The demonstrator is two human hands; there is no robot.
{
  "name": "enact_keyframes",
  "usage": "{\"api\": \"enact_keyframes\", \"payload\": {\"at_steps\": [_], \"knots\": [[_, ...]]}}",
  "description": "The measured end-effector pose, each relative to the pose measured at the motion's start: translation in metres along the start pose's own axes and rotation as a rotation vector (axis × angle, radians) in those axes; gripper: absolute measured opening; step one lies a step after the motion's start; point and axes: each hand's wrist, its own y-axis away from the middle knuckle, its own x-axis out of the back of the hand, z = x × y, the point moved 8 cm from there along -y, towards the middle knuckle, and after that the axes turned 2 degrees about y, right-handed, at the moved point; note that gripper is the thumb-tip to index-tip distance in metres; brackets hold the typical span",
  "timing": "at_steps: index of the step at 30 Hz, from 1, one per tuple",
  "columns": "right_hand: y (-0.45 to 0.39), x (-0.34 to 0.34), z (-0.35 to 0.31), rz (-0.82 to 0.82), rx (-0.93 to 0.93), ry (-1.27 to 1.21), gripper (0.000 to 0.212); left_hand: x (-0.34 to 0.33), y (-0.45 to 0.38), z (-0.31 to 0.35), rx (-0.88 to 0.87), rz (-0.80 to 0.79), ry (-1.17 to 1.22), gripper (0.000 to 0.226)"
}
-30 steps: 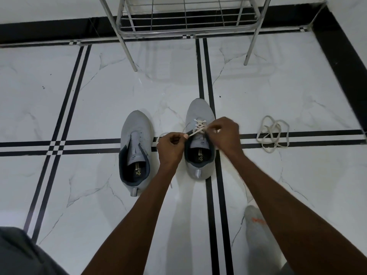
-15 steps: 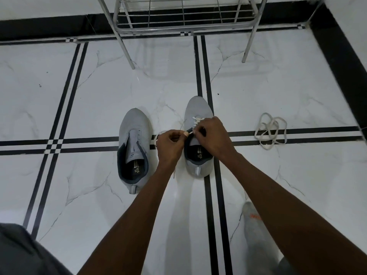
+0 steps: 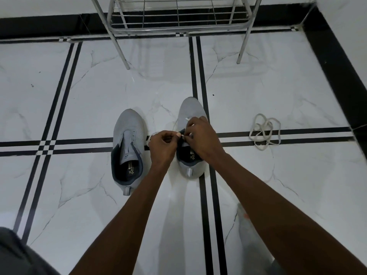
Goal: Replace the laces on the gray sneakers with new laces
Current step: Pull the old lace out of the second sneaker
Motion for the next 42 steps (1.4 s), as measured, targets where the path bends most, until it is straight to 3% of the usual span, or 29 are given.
{"api": "enact_keyframes", "payload": {"at_steps": [3, 6, 10, 12, 14, 16, 17, 19, 21, 24, 27, 32, 37, 42], "knots": [[0.004, 0.023, 0.034, 0.249, -0.249, -0.241, 0.012, 0.003, -0.002, -0.004, 0.032, 0.019, 0.002, 0.009], [0.015, 0.054, 0.088, 0.446, -0.523, -0.303, 0.013, 0.006, -0.002, -0.007, 0.058, 0.037, 0.016, 0.012], [0.004, 0.043, 0.067, 0.277, -0.336, -0.389, 0.033, 0.007, 0.001, -0.004, 0.050, 0.044, 0.016, 0.010], [0.001, 0.038, 0.059, 0.336, -0.339, -0.373, 0.025, 0.008, 0.001, -0.002, 0.036, 0.045, 0.000, 0.010], [0.003, 0.035, 0.081, 0.408, -0.583, -0.532, 0.028, 0.009, 0.001, 0.000, 0.015, 0.044, -0.010, 0.012], [0.012, 0.021, 0.107, 0.383, -0.850, -0.754, 0.039, 0.009, 0.003, 0.003, -0.008, 0.044, -0.027, 0.014], [0.016, 0.017, 0.115, 0.368, -0.896, -0.768, 0.039, 0.008, 0.004, 0.005, -0.021, 0.043, -0.040, 0.014], [0.021, 0.020, 0.118, 0.347, -0.854, -0.667, 0.028, 0.005, 0.005, 0.009, -0.067, 0.034, -0.073, 0.013], [0.021, 0.022, 0.097, 0.245, -0.696, -0.557, 0.014, 0.001, 0.007, 0.014, -0.116, 0.030, -0.116, 0.009], [0.016, 0.010, 0.052, 0.034, -0.387, -0.394, 0.023, -0.005, 0.005, 0.018, -0.156, -0.001, -0.143, 0.012], [0.015, -0.001, 0.037, 0.026, -0.234, -0.272, 0.031, -0.009, 0.004, 0.021, -0.188, -0.038, -0.192, 0.012], [0.024, 0.017, 0.052, 0.234, -0.327, -0.286, 0.013, 0.001, 0.001, 0.021, -0.182, 0.017, -0.204, 0.013], [0.035, 0.001, 0.081, 0.158, -0.557, -0.627, 0.010, 0.013, -0.002, 0.012, -0.121, 0.079, -0.217, 0.010], [0.027, 0.003, 0.069, 0.072, -0.461, -0.561, 0.018, -0.024, 0.001, 0.050, -0.415, -0.103, -0.376, 0.024]]}}
